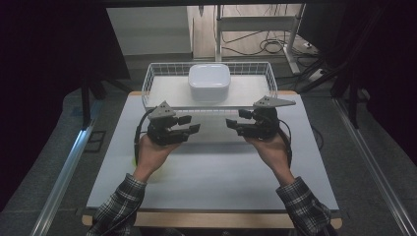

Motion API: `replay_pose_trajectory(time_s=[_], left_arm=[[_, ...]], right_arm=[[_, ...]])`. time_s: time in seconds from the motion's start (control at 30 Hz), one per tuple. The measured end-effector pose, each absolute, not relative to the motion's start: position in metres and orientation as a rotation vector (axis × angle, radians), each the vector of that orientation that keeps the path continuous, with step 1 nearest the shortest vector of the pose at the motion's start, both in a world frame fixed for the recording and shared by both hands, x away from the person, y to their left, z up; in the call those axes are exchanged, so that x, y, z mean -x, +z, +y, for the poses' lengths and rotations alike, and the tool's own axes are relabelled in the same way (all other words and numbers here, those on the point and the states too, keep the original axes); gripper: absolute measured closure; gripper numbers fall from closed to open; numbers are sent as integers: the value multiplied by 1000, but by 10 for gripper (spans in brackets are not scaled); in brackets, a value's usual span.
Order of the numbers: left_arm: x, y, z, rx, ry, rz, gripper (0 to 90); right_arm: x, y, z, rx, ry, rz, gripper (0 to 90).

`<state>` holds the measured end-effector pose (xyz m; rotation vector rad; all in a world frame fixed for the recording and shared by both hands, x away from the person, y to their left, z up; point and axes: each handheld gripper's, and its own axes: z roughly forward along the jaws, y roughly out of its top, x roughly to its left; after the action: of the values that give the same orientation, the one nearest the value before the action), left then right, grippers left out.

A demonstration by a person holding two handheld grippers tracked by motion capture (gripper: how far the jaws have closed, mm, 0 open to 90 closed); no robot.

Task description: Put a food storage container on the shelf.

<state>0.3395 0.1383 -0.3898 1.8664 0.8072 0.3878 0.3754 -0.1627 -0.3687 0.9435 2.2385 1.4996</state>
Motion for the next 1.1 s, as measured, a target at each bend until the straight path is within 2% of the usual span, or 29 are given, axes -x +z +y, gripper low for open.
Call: replay_pose_trajectory(time_s=[0.17, 0.37, 0.57, 0.67, 0.9, 1.1], left_arm=[[-324, -404, 139, -1874, 403, 806, 397], [-311, -423, 143, -1898, 375, 827, 324], [-294, -435, 151, -1889, 400, 835, 189], [-287, -442, 154, -1873, 360, 835, 145], [-272, -464, 149, -1900, 431, 799, 65], [-266, -477, 147, -1875, 372, 819, 38]], right_arm=[[-365, -385, -167, -937, 1479, 2260, 312], [-352, -404, -173, -930, 1484, 2302, 230], [-341, -422, -181, -937, 1459, 2320, 147], [-335, -430, -187, -942, 1436, 2314, 109], [-317, -452, -198, -913, 1408, 2346, 53], [-307, -463, -202, -884, 1425, 2358, 34]])
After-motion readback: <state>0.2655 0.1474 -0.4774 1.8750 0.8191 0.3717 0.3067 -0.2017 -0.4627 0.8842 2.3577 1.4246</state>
